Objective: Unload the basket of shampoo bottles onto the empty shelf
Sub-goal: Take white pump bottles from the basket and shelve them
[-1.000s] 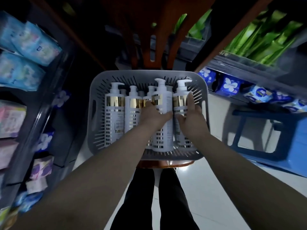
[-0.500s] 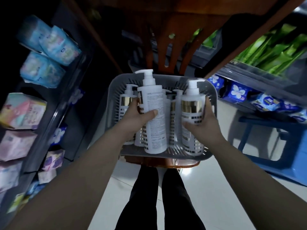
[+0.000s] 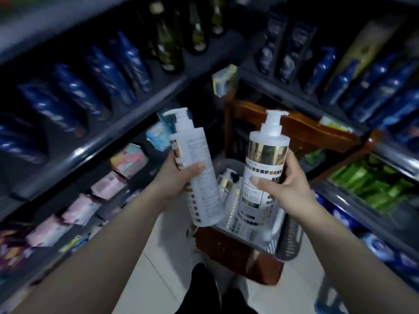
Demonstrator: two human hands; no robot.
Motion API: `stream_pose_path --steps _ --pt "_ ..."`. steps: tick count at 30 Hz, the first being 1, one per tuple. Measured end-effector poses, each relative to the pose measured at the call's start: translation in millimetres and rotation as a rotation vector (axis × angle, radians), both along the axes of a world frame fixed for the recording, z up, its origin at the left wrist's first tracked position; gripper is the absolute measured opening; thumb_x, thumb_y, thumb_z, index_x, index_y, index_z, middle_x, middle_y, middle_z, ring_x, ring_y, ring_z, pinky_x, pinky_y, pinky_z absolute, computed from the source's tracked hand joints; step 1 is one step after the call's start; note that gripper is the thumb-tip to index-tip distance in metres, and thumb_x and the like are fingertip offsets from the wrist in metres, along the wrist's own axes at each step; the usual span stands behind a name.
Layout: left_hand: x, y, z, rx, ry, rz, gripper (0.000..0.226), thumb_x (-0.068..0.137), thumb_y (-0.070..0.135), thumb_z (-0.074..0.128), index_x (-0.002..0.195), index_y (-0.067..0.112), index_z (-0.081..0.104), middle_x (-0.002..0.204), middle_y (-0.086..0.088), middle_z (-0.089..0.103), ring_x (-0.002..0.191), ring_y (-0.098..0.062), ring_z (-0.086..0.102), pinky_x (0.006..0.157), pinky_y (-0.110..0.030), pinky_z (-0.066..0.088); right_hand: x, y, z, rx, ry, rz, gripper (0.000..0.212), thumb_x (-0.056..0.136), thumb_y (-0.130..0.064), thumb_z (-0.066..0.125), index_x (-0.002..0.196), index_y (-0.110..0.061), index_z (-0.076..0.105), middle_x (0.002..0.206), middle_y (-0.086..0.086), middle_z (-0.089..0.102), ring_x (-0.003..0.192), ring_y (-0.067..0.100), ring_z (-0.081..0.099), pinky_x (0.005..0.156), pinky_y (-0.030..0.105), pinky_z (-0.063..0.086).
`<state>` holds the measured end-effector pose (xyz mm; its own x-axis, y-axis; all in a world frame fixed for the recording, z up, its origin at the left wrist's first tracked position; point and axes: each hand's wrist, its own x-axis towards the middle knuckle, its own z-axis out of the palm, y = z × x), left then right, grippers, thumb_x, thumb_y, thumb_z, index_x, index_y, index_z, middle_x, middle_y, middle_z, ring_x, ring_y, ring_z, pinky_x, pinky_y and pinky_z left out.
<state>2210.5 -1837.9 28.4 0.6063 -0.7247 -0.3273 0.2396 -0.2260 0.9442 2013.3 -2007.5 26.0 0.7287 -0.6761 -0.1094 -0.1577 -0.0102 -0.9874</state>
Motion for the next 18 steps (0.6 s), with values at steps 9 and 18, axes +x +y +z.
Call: stream_pose_path --steps 9,18 --pt "55.4 137.5 135.9 -0.03 -0.354 0.507 0.056 0.076 0.021 0.081 0.119 0.026 0.045 0.107 0.004 0.069 0.092 -0.011 0.069 0.077 -0.036 0.054 125.9 74.5 136.6 -0.126 -0.194 0.375 0.073 0.063 -0.033 0.085 0.125 -0.042 0.048 0.111 -0.018 0.066 0.099 0.002 0.065 0.074 0.026 0.054" --pt "116.8 300.7 212.7 -0.029 -0.595 0.835 0.057 0.076 0.019 0.081 0.115 0.025 0.04 0.1 0.006 0.065 0.084 -0.006 0.066 0.069 -0.029 0.053 271.7 218.2 232.1 -0.223 -0.409 0.657 0.07 0.073 -0.005 0.079 0.131 -0.025 0.045 0.106 -0.014 0.069 0.096 0.004 0.067 0.069 0.02 0.054"
